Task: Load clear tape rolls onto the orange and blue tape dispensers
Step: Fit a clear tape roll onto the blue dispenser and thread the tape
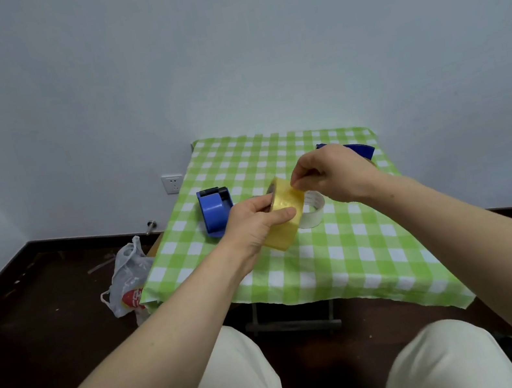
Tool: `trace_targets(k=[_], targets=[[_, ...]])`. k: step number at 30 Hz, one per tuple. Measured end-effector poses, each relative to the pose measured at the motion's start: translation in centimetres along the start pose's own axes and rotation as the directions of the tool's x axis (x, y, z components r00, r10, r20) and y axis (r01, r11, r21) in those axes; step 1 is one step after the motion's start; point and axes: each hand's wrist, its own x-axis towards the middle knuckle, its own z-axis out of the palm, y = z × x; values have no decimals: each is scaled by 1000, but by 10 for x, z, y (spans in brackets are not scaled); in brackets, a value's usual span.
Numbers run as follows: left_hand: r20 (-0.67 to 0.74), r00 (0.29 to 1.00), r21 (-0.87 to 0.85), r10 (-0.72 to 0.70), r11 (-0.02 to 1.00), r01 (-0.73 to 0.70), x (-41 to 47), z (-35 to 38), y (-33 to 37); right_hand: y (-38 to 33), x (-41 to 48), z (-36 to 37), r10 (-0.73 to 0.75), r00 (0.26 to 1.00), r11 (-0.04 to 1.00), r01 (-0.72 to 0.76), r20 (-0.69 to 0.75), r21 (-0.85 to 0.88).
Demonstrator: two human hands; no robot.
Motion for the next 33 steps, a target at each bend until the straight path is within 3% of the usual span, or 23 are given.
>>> trace_targets(k=[5,13,25,33], targets=[[12,1000,8,14,1000,-14,1,-2,2,-1,1,-6,28,999,990,-31,20,141],[85,996,52,11,999,-15,-1,-8,3,0,4,-8,37,998,982,-45,48,181],[114,993,93,17,995,-28,-6,-19,-1,0,1,-12,163,976,827,-215,145,520],[25,999,138,21,990,-24,-3,-11,1,-9,5,-11,125,982,869,-178,144,461]])
